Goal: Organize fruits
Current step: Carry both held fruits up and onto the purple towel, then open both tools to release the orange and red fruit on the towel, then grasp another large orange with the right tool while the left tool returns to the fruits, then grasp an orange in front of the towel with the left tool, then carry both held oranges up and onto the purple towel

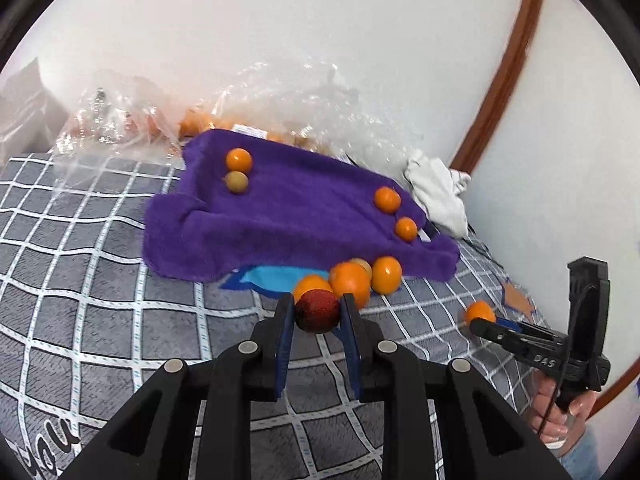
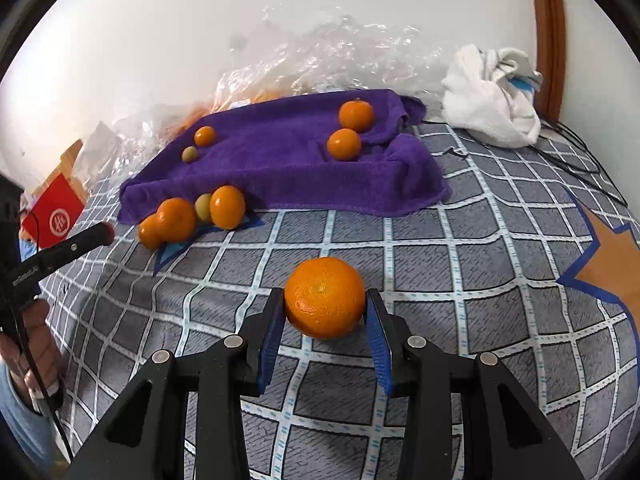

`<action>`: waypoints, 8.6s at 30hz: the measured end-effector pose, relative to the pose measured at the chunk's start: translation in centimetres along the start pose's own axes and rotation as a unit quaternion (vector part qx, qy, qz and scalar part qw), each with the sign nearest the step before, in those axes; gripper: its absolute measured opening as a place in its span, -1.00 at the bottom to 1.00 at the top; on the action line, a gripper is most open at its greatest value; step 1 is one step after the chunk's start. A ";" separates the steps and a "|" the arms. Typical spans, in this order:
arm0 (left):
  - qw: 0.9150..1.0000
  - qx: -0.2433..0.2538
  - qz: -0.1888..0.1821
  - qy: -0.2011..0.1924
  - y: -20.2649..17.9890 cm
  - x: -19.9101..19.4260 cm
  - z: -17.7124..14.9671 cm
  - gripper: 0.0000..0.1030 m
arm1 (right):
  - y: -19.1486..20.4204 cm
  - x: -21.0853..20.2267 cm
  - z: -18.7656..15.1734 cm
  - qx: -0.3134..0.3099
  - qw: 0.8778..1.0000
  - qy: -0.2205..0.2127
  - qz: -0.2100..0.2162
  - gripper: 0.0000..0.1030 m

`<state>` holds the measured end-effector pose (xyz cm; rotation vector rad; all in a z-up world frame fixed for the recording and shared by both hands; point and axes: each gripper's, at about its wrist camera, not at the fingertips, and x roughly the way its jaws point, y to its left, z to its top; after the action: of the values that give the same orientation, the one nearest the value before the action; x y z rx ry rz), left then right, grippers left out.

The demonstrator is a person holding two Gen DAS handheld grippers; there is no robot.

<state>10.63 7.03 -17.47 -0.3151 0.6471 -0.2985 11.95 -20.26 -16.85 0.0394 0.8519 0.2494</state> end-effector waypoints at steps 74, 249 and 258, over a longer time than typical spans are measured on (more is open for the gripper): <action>0.987 -0.010 0.161 0.001 2.8 10.3 8.1 -0.57 | 0.6 6.8 9.1 -0.040 0.995 -0.041 -0.083 0.13; 0.986 -0.004 0.130 -0.103 0.0 -1.2 3.7 -0.41 | 2.9 -3.3 6.3 0.040 0.997 -0.060 0.022 -0.39; 0.991 0.009 0.108 -0.073 -1.4 -2.1 6.0 -0.41 | 3.4 -2.2 8.7 0.034 0.997 -0.064 0.036 -0.39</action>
<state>12.58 7.69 -11.30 -0.2433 0.5289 -0.0728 16.40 -16.92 -9.06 0.1481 0.7316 0.2823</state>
